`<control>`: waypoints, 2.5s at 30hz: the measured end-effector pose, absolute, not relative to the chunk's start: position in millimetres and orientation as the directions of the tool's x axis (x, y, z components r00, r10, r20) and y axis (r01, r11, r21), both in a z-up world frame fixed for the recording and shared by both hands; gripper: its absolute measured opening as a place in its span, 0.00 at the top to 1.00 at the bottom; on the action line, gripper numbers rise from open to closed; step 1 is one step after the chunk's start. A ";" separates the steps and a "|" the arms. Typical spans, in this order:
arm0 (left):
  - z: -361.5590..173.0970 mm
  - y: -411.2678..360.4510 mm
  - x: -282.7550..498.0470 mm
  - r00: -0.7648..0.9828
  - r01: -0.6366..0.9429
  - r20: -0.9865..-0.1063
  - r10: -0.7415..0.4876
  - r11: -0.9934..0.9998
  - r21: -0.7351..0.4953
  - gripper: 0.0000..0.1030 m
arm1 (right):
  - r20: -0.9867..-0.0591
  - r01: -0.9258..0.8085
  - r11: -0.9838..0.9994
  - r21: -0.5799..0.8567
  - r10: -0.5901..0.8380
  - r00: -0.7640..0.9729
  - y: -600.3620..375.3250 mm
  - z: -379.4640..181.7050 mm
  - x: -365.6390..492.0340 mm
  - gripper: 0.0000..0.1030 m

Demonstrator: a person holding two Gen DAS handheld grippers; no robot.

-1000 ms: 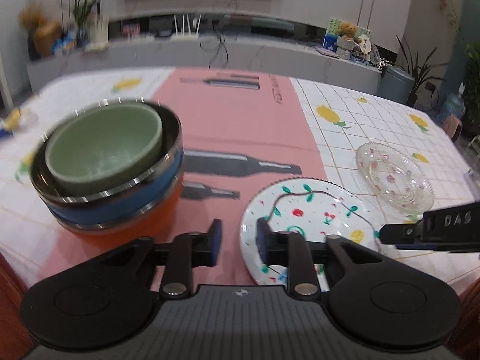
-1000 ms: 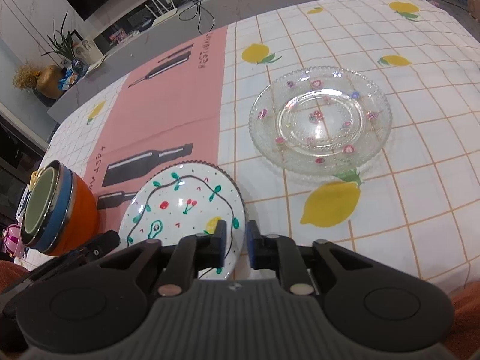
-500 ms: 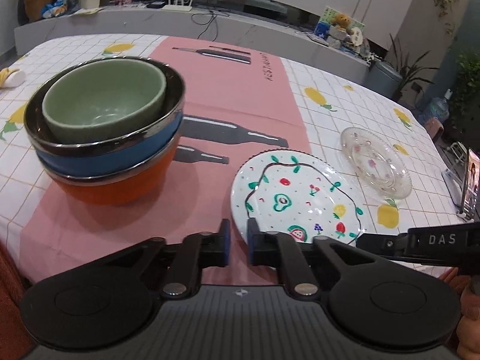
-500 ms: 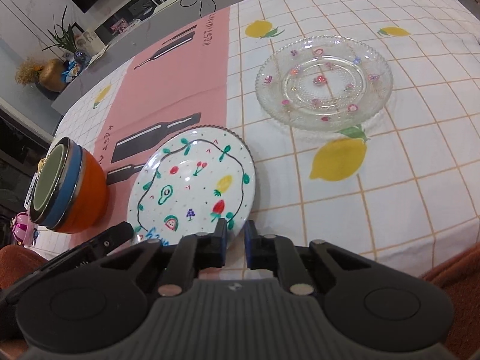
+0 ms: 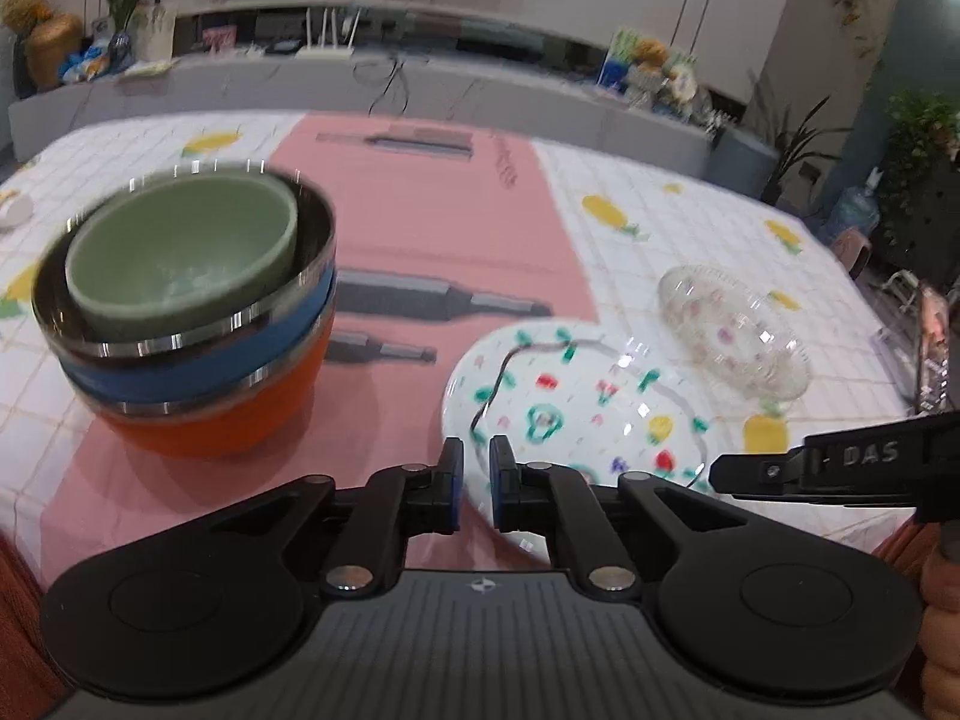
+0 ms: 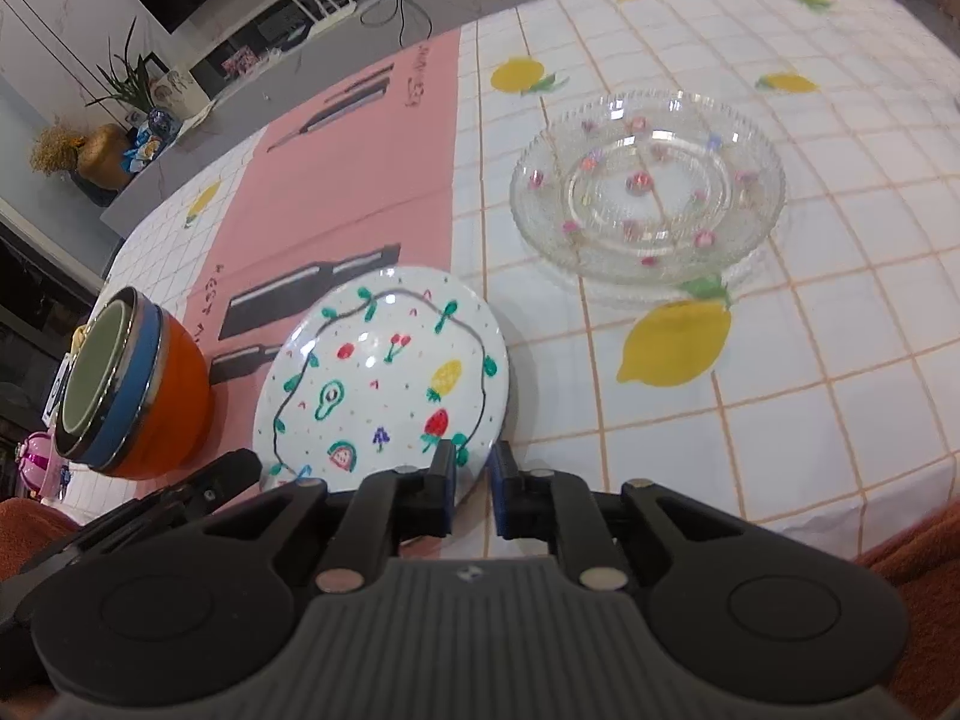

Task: Organize plates and bowls
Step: 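Move both grippers to the clear dotted glass plate and close on its rim, then lift the glass plate with both grippers and carry it to the painted plate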

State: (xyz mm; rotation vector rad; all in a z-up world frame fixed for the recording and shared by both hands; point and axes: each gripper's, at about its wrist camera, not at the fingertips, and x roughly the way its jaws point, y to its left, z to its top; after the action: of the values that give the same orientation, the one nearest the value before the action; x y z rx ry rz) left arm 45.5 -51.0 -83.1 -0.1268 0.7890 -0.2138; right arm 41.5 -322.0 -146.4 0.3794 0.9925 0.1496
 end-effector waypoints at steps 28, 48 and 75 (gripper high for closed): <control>-30.9 -150.2 121.4 0.698 0.301 -0.604 -0.385 0.923 -0.241 0.71 | -0.677 0.303 0.928 0.216 -0.081 0.732 -395.9 -101.8 98.9 0.41; -89.2 -170.2 205.7 0.533 0.137 -0.766 -0.359 0.930 -0.341 0.55 | -0.853 0.496 0.788 0.364 0.068 0.518 -465.1 -157.0 151.7 0.42; -110.4 -180.4 213.5 0.466 0.160 -0.801 -0.377 0.926 -0.343 0.75 | -0.848 0.454 0.795 0.403 0.137 0.512 -456.5 -164.5 158.3 0.87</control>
State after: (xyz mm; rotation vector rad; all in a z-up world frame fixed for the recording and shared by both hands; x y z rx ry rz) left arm 213.5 -180.4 -110.4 -0.2325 1.0370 -0.3332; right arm 158.3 -456.5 -164.5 0.6513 1.0330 -0.2074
